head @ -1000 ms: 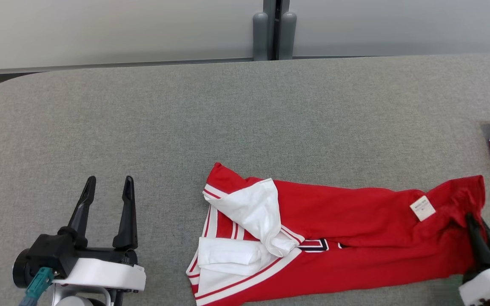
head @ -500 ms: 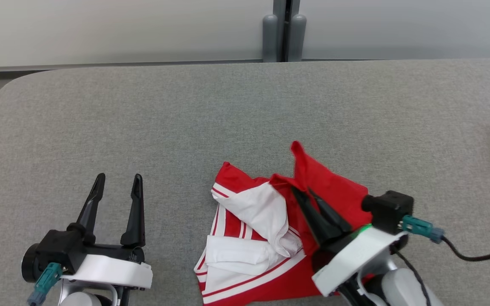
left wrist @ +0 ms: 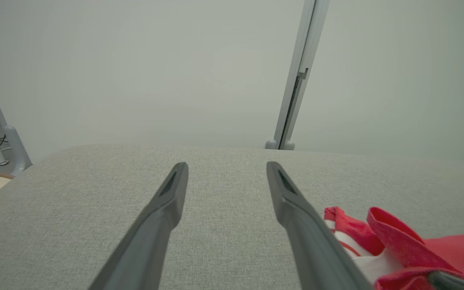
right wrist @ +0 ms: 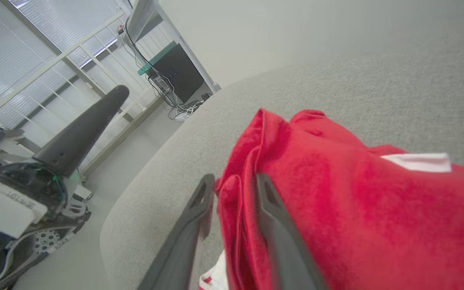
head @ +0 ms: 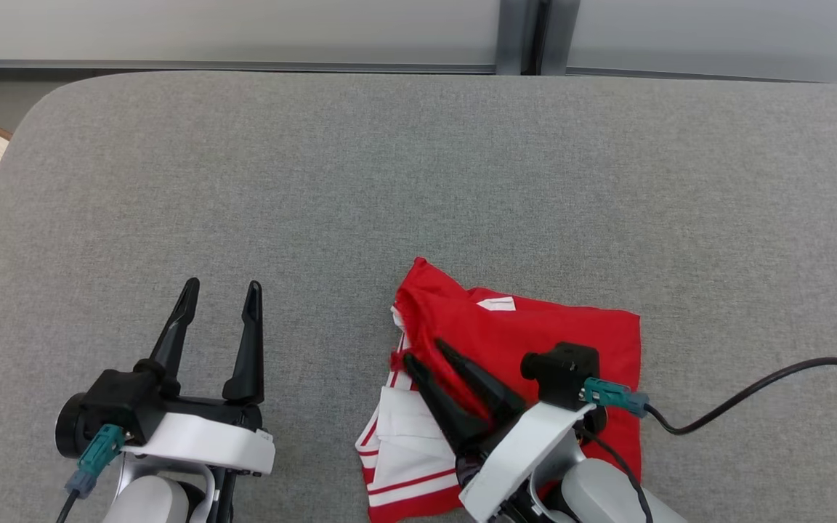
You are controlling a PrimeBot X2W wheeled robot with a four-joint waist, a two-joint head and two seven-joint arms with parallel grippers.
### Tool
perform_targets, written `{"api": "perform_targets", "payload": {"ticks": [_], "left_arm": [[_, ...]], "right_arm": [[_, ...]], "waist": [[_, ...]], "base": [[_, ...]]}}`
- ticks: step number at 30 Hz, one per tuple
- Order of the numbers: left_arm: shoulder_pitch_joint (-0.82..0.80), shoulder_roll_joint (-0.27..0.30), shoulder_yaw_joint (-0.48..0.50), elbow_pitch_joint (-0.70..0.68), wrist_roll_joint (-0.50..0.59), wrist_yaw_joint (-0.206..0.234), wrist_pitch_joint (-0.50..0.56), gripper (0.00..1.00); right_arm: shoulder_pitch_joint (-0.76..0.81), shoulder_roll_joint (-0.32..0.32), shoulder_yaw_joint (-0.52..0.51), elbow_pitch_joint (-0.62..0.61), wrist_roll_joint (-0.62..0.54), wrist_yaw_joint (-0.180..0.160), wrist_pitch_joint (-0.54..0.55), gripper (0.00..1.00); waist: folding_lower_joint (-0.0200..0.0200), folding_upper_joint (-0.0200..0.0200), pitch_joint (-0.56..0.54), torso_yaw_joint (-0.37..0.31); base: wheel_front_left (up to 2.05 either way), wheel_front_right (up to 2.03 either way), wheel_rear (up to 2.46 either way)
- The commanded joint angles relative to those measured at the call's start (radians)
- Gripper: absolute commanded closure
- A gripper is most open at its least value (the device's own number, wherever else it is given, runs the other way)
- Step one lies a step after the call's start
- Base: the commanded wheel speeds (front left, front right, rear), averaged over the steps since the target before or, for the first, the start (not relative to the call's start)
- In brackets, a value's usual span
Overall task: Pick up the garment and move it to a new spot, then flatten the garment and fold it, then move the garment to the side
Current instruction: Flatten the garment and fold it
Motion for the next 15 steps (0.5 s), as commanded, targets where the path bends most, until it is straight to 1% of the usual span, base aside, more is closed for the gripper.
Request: {"api": "perform_targets", "payload": {"ticks": [1, 5, 8, 11, 12, 15], "left_arm": [[-0.025, 0.002, 0.005, 0.005, 0.009, -0.006, -0.001, 0.00], [-0.021, -0.006, 0.020, 0.012, 0.018, -0.013, -0.001, 0.00], [-0.014, -0.009, 0.030, 0.016, 0.026, -0.018, -0.001, 0.00], [-0.002, -0.010, 0.042, 0.017, 0.028, -0.024, -0.001, 0.00], [-0.002, -0.010, 0.042, 0.017, 0.028, -0.024, -0.001, 0.00], [0.007, -0.006, 0.059, 0.019, 0.027, -0.025, -0.001, 0.00]], "right_arm": [[-0.028, -0.001, 0.016, 0.009, 0.011, 0.000, -0.032, 0.00], [-0.077, 0.000, 0.071, -0.008, 0.034, 0.000, -0.110, 0.00], [-0.107, -0.018, 0.069, -0.056, 0.024, 0.000, -0.162, 0.00], [-0.104, -0.070, -0.010, -0.110, -0.019, 0.000, -0.186, 0.00], [-0.104, -0.070, -0.010, -0.110, -0.019, 0.000, -0.186, 0.00], [-0.060, -0.125, -0.128, -0.156, -0.080, 0.000, -0.192, 0.00]], "waist": [[0.0000, 0.0000, 0.003, -0.002], [0.0000, 0.0000, 0.000, -0.010], [0.0000, 0.0000, -0.009, -0.023], [0.0000, 0.0000, -0.021, -0.040], [0.0000, 0.0000, -0.021, -0.040], [0.0000, 0.0000, -0.036, -0.056]], "base": [[0.00, 0.00, 0.00], [0.00, 0.00, 0.00], [0.00, 0.00, 0.00], [0.00, 0.00, 0.00], [0.00, 0.00, 0.00], [0.00, 0.00, 0.00]]}}
